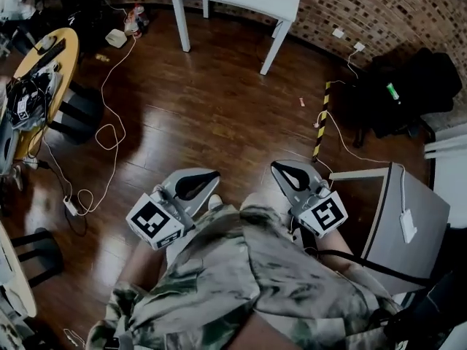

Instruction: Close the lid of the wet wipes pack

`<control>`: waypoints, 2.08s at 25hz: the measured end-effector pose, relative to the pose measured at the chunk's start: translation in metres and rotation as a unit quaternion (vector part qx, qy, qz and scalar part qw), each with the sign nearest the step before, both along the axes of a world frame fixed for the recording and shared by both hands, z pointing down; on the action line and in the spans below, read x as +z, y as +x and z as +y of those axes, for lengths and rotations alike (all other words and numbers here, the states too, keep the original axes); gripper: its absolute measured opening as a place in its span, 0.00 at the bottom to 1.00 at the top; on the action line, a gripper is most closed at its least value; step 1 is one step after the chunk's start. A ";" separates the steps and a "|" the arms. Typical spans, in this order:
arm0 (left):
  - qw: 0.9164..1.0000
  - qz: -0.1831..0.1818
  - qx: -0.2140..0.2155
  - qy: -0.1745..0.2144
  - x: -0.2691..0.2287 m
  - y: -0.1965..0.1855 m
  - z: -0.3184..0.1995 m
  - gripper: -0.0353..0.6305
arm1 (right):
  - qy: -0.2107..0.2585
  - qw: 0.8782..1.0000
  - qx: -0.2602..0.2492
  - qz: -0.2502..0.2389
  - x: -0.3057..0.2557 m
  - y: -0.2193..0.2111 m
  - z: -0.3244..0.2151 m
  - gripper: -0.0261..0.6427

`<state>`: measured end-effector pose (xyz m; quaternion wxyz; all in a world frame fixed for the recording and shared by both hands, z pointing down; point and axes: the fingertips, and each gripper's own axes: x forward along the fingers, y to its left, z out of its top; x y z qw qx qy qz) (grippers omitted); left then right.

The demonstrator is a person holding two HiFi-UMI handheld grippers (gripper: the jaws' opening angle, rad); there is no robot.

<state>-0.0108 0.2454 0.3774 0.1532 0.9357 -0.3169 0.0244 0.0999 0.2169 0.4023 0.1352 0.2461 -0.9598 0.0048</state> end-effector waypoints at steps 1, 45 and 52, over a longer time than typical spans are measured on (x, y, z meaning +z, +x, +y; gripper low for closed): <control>1.000 0.001 -0.001 -0.003 0.003 -0.007 -0.005 0.05 | 0.001 1.000 -0.001 0.004 0.003 -0.005 -0.005 0.05; 0.998 -0.014 -0.063 -0.004 0.036 -0.072 -0.416 0.05 | -0.004 0.995 -0.095 -0.005 0.031 -0.110 -0.420 0.05; 0.998 0.003 -0.045 0.032 0.014 -0.152 -0.497 0.05 | 0.013 0.995 -0.083 0.048 0.038 -0.188 -0.513 0.05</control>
